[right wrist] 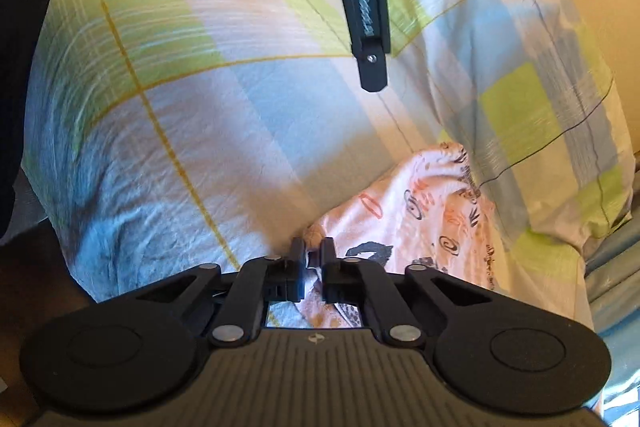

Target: Fold clothes

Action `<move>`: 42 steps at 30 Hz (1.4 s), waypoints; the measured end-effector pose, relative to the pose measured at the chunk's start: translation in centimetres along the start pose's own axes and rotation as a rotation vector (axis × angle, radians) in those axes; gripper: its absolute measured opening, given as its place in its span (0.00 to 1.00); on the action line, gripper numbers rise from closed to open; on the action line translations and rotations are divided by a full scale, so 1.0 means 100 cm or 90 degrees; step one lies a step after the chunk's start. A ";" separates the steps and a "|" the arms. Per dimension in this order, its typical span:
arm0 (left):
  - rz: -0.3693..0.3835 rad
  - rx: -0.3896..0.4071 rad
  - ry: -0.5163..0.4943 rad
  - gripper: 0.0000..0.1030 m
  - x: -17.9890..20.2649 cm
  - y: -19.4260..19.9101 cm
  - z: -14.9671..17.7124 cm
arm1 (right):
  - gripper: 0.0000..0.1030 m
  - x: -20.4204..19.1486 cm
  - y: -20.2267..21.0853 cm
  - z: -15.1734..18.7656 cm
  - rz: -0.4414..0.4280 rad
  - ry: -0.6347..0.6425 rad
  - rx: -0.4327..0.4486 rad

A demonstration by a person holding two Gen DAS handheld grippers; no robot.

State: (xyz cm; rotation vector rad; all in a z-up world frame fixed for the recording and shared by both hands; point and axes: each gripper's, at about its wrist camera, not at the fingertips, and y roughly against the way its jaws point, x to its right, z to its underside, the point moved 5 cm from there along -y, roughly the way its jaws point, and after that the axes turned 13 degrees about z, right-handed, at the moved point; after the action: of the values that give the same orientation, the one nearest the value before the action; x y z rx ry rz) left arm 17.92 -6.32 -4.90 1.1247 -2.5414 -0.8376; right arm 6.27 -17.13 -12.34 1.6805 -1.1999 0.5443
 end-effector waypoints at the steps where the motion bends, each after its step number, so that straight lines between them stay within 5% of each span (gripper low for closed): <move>1: 0.001 -0.002 -0.008 0.36 0.006 0.009 0.000 | 0.02 0.003 0.002 0.001 0.006 -0.001 -0.003; 7: 0.003 -0.004 -0.035 0.49 0.035 0.028 -0.003 | 0.02 0.048 0.016 0.007 0.026 -0.096 -0.027; 13: 0.029 -0.021 0.024 0.51 0.045 -0.019 0.005 | 0.02 0.082 0.014 0.030 0.003 -0.231 -0.011; 20: 0.081 -0.015 0.015 0.54 0.069 -0.079 0.011 | 0.02 0.084 0.016 0.050 -0.032 -0.323 0.034; 23: 0.064 -0.007 -0.004 0.59 0.077 -0.092 0.015 | 0.02 0.086 0.019 0.053 -0.044 -0.352 0.049; 27: -0.034 0.018 -0.037 0.60 0.075 -0.089 0.015 | 0.02 0.082 0.015 0.056 -0.047 -0.358 0.042; 30: -0.105 0.042 0.032 0.59 0.052 -0.067 0.021 | 0.02 0.076 0.014 0.055 -0.040 -0.341 0.044; 33: -0.103 0.055 0.074 0.59 0.044 -0.049 0.031 | 0.02 0.072 0.015 0.056 -0.036 -0.327 0.046; 42: -0.051 0.059 0.039 0.63 0.062 -0.053 0.034 | 0.02 0.061 0.010 0.053 -0.058 -0.304 0.045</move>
State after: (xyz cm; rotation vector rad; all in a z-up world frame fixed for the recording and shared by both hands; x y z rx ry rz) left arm 15.44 -12.41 -10.84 1.2676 -2.5231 -0.6998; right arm 7.01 -24.72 -9.38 1.9824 -1.4403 0.1285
